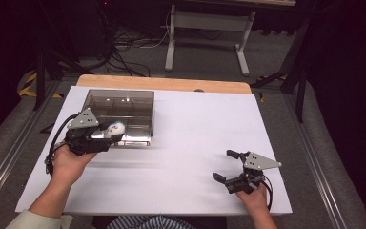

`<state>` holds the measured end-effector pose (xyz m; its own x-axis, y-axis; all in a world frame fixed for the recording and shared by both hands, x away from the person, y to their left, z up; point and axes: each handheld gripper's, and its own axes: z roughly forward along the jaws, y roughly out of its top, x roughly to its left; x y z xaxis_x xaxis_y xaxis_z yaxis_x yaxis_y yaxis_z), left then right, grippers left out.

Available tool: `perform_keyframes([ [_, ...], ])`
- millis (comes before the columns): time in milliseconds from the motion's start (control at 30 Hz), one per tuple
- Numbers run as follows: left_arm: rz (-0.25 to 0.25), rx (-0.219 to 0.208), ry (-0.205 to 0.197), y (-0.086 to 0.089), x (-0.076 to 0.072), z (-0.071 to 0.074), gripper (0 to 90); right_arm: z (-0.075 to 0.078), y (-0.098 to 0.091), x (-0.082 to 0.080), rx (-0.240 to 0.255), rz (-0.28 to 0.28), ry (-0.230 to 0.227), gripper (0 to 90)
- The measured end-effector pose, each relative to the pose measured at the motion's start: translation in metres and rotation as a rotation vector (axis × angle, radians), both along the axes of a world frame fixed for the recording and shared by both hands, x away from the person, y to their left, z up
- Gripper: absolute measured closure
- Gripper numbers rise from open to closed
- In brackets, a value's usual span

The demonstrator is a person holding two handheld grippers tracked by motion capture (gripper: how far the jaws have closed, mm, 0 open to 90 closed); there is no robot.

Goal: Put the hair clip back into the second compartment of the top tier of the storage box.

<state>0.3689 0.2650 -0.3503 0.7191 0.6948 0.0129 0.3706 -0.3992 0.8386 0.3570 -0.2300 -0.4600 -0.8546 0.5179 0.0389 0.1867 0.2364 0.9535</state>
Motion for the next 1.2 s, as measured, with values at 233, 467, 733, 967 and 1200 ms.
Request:
perform_keyframes([
  [233,0.017,-0.003,-0.002,-0.002,0.009,0.000,45.5,0.000,0.000,0.000,0.001,0.001,0.000,0.0],
  [467,0.043,0.004,0.000,-0.001,0.015,-0.002,45.5,0.000,0.000,0.000,0.001,0.002,0.001,0.0],
  [733,0.078,0.022,0.003,-0.001,0.022,-0.005,45.5,0.000,0.000,0.000,0.000,0.002,0.001,0.0],
  [967,0.104,0.049,0.005,-0.004,0.029,-0.008,45.5,0.000,0.000,0.000,-0.001,0.003,0.002,0.0],
  [1200,0.118,0.065,0.014,-0.005,0.036,-0.011,45.4,0.000,0.000,0.000,-0.001,0.003,0.003,0.0],
])
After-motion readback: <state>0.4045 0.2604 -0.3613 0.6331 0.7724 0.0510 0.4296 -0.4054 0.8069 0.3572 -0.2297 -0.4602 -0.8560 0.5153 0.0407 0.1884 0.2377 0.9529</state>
